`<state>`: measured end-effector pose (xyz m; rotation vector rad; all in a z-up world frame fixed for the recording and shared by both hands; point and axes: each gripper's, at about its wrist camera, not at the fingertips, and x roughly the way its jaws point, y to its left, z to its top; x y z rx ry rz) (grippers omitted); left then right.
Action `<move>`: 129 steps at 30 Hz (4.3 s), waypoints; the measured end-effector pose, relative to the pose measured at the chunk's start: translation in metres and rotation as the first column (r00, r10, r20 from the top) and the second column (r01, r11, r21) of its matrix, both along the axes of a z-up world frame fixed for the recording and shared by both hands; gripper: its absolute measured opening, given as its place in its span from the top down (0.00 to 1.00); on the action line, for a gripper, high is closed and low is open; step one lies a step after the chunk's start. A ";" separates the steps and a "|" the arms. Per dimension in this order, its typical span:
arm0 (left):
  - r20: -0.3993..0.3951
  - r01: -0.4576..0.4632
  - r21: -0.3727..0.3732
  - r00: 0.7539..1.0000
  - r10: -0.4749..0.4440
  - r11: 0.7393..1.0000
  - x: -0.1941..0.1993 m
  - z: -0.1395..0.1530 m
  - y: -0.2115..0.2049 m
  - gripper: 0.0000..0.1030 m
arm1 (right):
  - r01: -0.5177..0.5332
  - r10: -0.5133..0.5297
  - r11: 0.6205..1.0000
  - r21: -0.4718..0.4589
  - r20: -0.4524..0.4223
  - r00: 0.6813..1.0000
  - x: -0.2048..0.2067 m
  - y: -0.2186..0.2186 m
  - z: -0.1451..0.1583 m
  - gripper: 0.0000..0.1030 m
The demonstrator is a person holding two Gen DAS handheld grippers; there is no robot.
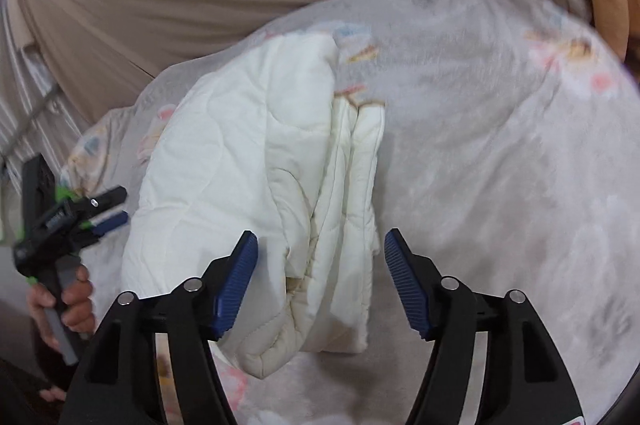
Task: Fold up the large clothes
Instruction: 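Grasp the bundle with the left gripper while the right gripper grasps it, lifting it, then lower the folded jacket onto the bedspread and open both grippers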
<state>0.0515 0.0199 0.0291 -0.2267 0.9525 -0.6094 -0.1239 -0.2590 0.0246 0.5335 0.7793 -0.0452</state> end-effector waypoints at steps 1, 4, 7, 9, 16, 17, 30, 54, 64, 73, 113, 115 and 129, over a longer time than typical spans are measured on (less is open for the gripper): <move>-0.023 0.024 0.007 0.999 -0.024 1.000 0.001 -0.007 -0.006 0.08 | -0.012 0.013 0.998 0.054 -0.014 1.000 0.005 -0.004 -0.007 0.36; -0.034 0.068 0.002 0.997 -0.068 0.998 0.000 -0.015 -0.021 0.06 | -0.029 0.032 0.996 0.087 -0.033 0.999 0.013 -0.004 -0.017 0.33; -0.020 0.092 0.026 0.996 -0.091 0.995 -0.004 -0.014 -0.037 0.04 | -0.040 0.044 0.994 0.102 -0.039 0.998 0.019 -0.003 -0.021 0.26; 0.017 0.076 0.086 0.997 -0.078 0.993 -0.008 -0.013 -0.049 0.04 | -0.042 0.047 0.994 0.100 -0.045 0.998 0.024 0.000 -0.023 0.23; 0.061 0.035 0.172 0.997 -0.046 0.984 -0.011 -0.012 -0.062 0.04 | -0.045 0.051 0.994 0.100 -0.062 0.997 0.042 0.004 -0.031 0.15; 0.064 0.033 0.177 0.997 -0.045 0.984 -0.011 -0.013 -0.063 0.04 | -0.044 0.051 0.994 0.102 -0.063 0.997 0.044 0.005 -0.032 0.15; 0.096 0.044 0.192 0.993 -0.063 0.980 -0.011 -0.009 -0.069 0.04 | -0.077 0.078 0.996 0.037 -0.026 0.997 0.057 0.019 -0.023 0.39; 0.684 0.248 0.020 0.703 -0.194 0.969 -0.114 0.202 -0.050 0.41 | 0.115 0.039 0.963 -0.245 0.545 0.838 -0.068 0.070 0.173 0.73; 0.896 0.255 -0.121 0.444 -0.005 0.959 -0.151 0.282 0.016 0.40 | 0.185 0.209 0.902 -0.391 0.769 0.604 -0.096 0.127 0.259 0.73; 0.929 0.174 -0.221 0.337 0.153 0.960 -0.102 0.291 0.082 0.36 | 0.093 0.323 0.897 -0.432 0.785 0.528 -0.015 0.162 0.299 0.72; 0.277 -0.195 0.065 0.946 0.170 0.979 0.170 0.015 0.114 0.17 | -0.144 0.204 0.901 -0.408 0.107 0.973 0.312 0.184 0.027 0.95; 0.282 -0.199 0.083 0.944 0.168 0.977 0.167 0.004 0.109 0.11 | -0.130 0.191 0.887 -0.444 0.096 0.977 0.310 0.183 0.011 0.95; 0.376 -0.300 0.196 0.902 0.211 0.934 0.134 0.012 0.101 0.11 | -0.128 0.167 0.870 -0.475 0.040 0.985 0.275 0.197 0.010 0.88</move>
